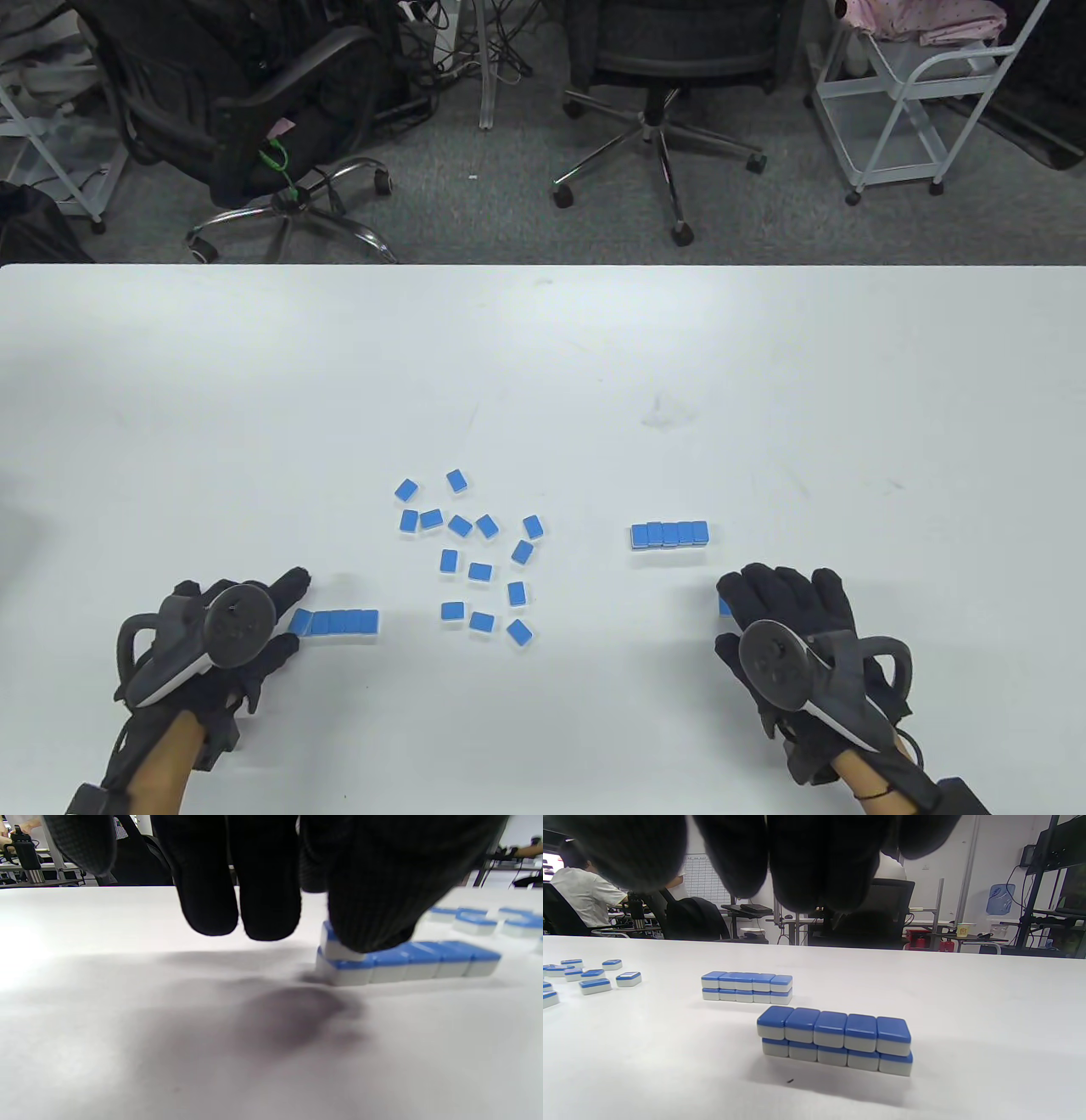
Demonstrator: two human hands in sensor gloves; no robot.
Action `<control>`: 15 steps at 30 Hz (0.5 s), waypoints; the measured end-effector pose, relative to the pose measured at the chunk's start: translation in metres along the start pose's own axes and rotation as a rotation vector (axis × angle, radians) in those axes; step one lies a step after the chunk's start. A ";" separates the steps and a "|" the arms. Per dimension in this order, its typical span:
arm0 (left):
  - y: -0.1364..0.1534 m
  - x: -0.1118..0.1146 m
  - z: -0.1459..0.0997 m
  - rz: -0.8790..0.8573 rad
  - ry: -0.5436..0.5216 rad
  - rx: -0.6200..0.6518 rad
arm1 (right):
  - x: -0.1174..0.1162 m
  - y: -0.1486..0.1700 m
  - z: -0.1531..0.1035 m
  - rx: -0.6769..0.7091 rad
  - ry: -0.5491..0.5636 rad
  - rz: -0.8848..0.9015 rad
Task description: Build mahjong tile wall
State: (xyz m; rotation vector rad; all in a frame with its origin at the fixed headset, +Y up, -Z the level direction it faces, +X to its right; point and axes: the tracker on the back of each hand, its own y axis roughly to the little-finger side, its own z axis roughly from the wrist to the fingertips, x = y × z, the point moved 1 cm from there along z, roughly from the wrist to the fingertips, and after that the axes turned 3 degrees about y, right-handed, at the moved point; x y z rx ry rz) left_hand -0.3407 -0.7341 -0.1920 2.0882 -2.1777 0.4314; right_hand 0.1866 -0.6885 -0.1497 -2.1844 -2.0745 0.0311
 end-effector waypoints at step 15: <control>-0.005 0.010 0.009 -0.032 0.045 0.000 | -0.001 0.000 0.002 0.003 -0.004 -0.002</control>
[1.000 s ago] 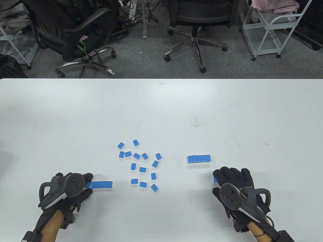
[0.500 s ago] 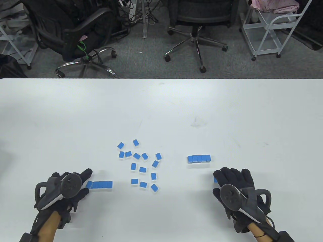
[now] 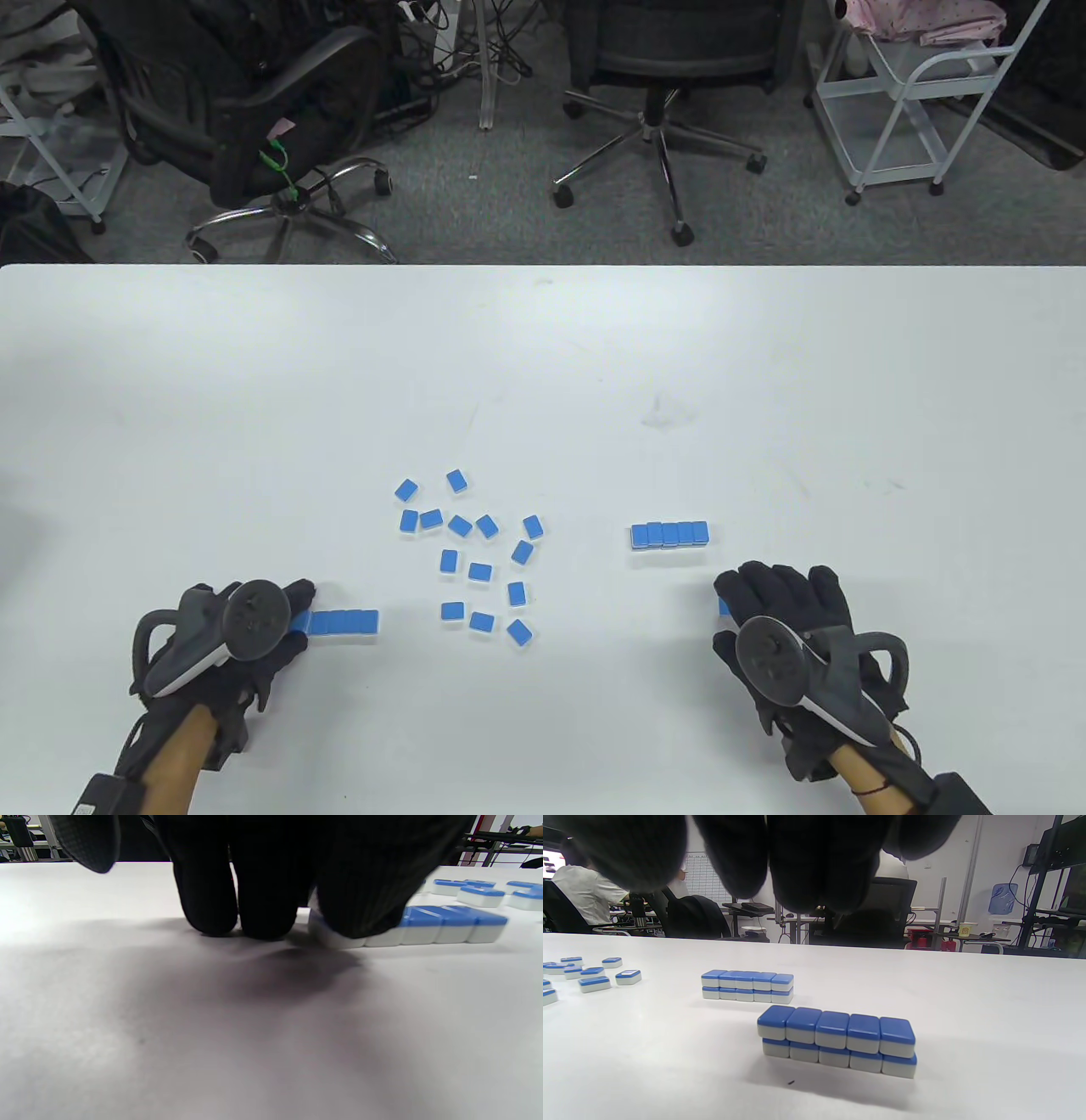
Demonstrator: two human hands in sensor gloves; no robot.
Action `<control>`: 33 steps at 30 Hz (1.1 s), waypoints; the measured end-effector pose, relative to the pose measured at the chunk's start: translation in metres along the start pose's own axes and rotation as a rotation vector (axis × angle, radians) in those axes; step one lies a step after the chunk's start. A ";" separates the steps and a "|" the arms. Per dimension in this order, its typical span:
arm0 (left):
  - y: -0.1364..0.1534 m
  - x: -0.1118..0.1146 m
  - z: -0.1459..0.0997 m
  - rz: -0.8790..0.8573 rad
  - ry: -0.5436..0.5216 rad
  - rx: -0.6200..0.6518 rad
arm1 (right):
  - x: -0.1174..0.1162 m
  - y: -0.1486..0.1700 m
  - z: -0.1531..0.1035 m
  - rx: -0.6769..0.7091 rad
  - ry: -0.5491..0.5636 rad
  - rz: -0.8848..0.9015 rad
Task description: Build mahjong tile wall
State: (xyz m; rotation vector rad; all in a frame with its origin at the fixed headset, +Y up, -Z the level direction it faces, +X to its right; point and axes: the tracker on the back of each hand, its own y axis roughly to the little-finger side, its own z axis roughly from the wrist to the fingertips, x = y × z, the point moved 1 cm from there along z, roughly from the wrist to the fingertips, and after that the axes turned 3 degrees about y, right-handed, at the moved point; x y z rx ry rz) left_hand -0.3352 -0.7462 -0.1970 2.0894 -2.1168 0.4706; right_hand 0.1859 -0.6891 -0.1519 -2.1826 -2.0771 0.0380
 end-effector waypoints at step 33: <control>-0.003 -0.058 -0.008 -0.004 -0.144 0.018 | 0.000 0.002 0.000 -0.007 -0.004 0.002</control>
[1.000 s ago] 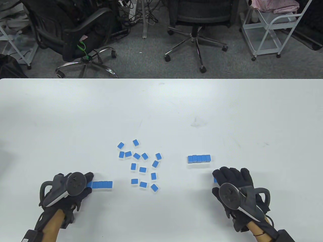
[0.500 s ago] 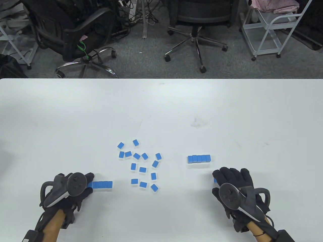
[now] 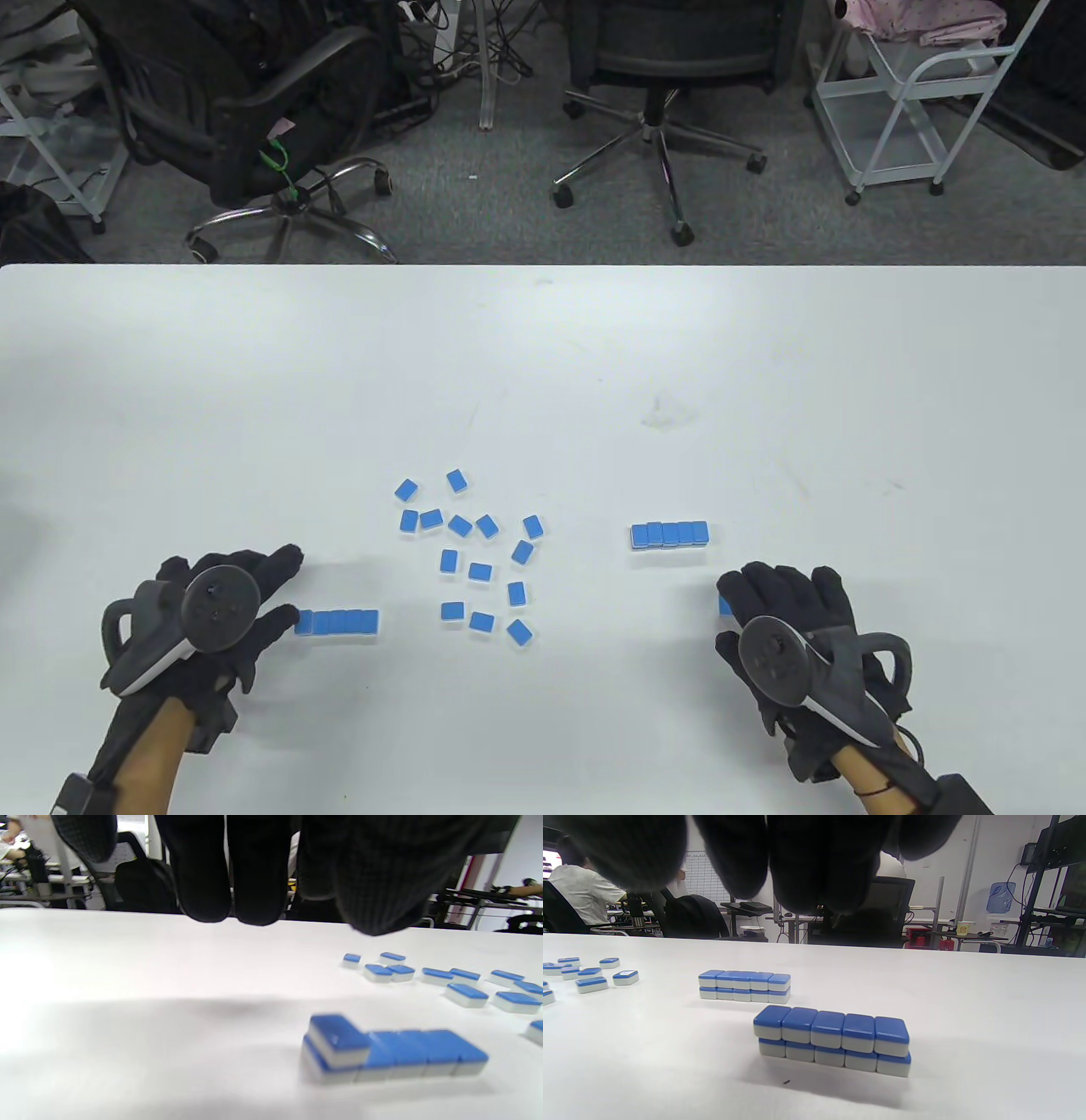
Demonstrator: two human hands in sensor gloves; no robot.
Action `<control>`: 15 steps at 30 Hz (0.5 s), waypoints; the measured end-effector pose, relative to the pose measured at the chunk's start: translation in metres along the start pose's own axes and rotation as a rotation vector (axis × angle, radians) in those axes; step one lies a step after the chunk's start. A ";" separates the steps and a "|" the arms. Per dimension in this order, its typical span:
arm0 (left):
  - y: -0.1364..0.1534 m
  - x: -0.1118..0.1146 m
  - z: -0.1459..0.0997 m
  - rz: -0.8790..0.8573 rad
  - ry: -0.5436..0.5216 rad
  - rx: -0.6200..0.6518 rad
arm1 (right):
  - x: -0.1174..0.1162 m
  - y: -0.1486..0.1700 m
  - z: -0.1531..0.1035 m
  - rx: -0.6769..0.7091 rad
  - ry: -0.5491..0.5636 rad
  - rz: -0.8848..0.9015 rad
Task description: Build mahjong tile wall
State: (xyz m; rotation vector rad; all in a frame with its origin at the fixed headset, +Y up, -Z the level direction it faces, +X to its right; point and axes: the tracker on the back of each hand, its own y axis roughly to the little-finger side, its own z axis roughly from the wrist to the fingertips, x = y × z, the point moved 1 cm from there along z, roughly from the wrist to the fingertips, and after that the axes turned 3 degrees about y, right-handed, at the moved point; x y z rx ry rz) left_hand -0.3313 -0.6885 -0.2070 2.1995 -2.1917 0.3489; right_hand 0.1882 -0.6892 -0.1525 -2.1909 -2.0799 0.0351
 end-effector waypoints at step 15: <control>-0.115 0.005 0.122 0.465 0.178 0.080 | -0.001 0.002 0.000 0.000 -0.013 0.002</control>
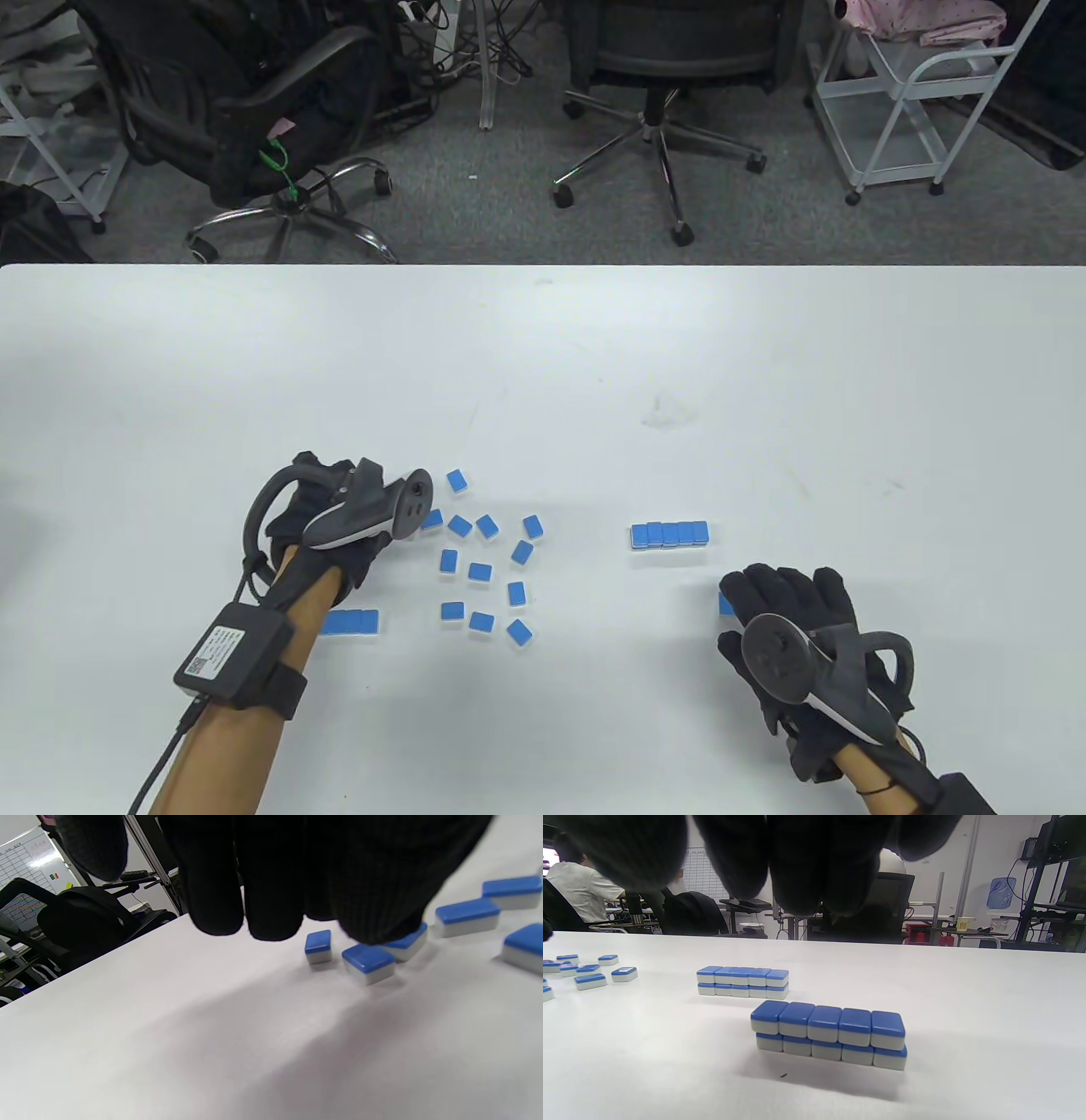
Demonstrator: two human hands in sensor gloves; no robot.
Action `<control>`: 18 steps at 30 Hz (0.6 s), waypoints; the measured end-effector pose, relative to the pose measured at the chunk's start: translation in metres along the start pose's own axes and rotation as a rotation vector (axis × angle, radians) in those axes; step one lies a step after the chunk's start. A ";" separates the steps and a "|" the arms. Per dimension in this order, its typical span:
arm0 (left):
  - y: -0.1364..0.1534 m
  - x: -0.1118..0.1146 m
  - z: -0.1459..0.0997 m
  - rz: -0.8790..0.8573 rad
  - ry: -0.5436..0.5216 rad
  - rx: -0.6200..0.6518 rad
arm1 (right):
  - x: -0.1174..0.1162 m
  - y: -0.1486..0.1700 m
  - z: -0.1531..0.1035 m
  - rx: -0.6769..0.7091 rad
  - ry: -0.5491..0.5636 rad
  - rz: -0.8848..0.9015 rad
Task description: Build mahjong tile wall
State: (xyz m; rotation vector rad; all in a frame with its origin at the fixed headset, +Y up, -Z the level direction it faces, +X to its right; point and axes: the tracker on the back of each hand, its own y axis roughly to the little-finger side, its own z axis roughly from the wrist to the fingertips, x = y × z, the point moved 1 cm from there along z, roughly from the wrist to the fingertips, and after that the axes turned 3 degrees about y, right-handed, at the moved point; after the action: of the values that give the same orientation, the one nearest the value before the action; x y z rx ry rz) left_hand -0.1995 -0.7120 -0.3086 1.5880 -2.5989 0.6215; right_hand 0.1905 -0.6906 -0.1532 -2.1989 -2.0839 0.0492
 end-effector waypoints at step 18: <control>-0.023 0.015 0.015 0.055 -0.036 0.032 | -0.001 -0.001 0.002 0.008 0.003 -0.006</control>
State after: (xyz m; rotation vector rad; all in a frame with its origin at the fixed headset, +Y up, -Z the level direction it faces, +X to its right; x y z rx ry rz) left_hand -0.1837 -0.7390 -0.3120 1.5561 -2.6797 0.6477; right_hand 0.1893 -0.6912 -0.1550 -2.1868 -2.0842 0.0535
